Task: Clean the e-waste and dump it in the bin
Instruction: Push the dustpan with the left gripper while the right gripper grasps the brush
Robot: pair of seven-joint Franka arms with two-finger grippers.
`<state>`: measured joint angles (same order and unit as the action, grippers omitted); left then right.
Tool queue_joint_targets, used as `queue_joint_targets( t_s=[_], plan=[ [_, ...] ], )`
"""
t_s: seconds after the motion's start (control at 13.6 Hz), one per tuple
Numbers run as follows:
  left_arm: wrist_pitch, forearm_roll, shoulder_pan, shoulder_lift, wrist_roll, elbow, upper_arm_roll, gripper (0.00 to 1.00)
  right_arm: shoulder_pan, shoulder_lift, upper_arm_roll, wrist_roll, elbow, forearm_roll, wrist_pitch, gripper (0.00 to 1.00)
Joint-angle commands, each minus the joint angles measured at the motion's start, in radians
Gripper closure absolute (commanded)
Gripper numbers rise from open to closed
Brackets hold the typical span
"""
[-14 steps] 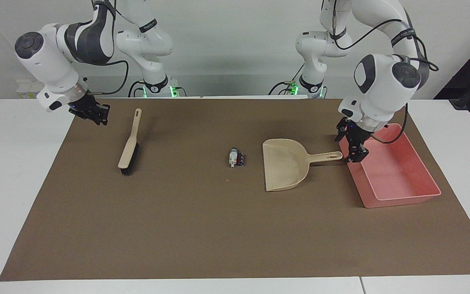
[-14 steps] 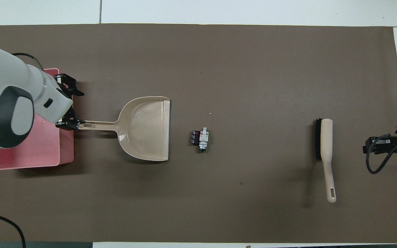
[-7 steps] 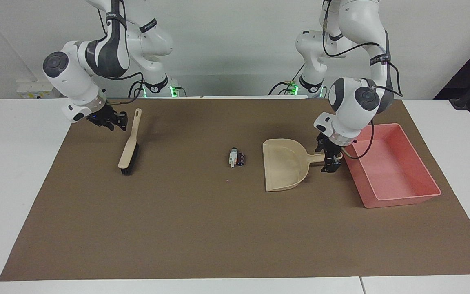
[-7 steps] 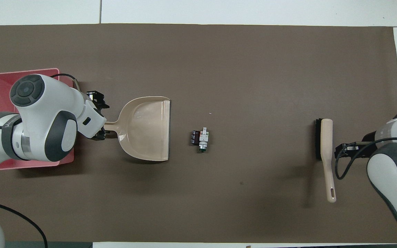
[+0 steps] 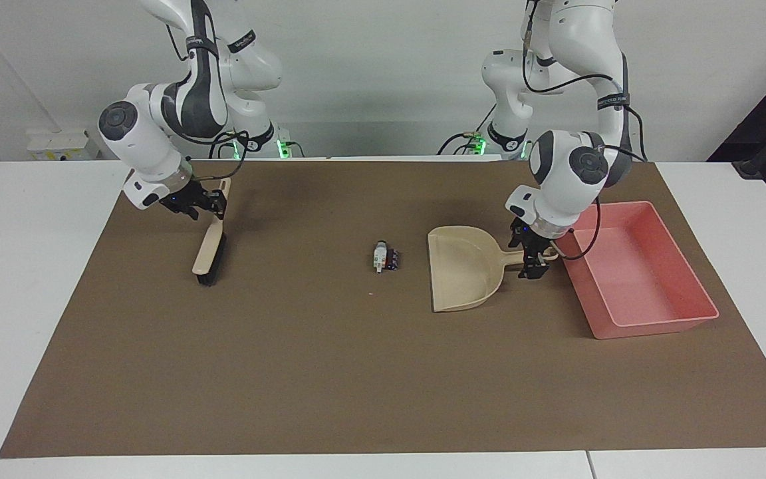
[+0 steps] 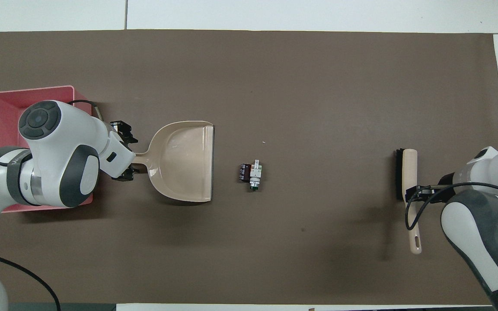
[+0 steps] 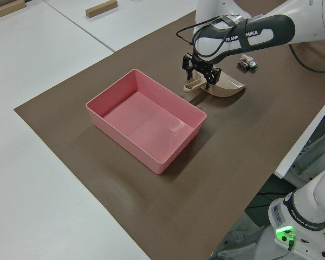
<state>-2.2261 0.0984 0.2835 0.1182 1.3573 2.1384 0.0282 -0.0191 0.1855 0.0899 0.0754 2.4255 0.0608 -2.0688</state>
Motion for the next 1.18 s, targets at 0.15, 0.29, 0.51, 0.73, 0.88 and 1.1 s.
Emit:
queue_joint_targets(
  t_s=[0.15, 0.29, 0.51, 0.73, 0.88, 1.1],
  plan=[
    [-0.017, 0.006, 0.016, -0.034, -0.041, 0.038, 0.012, 0.45, 0.013, 0.005, -0.001, 0.000, 0.058, 0.045, -0.040, 0.34],
    [-0.015, 0.006, 0.016, -0.034, -0.038, 0.038, 0.012, 0.78, 0.021, 0.006, -0.002, 0.004, 0.061, 0.050, -0.039, 0.34],
    [-0.003, 0.006, 0.023, -0.035, -0.029, 0.037, 0.012, 0.96, 0.021, 0.014, -0.001, 0.004, 0.078, 0.051, -0.039, 0.34],
    [0.077, 0.001, 0.023, -0.037, -0.020, 0.002, 0.015, 1.00, 0.018, 0.023, -0.001, 0.004, 0.098, 0.051, -0.042, 0.34],
    [0.135, -0.002, 0.023, -0.035, -0.020, -0.035, 0.015, 1.00, 0.019, 0.023, -0.001, 0.000, 0.099, 0.051, -0.040, 0.34],
    [0.151, -0.067, 0.064, -0.038, -0.029, -0.035, 0.013, 1.00, 0.016, 0.025, 0.001, 0.006, 0.099, 0.051, -0.037, 0.34]
  ],
)
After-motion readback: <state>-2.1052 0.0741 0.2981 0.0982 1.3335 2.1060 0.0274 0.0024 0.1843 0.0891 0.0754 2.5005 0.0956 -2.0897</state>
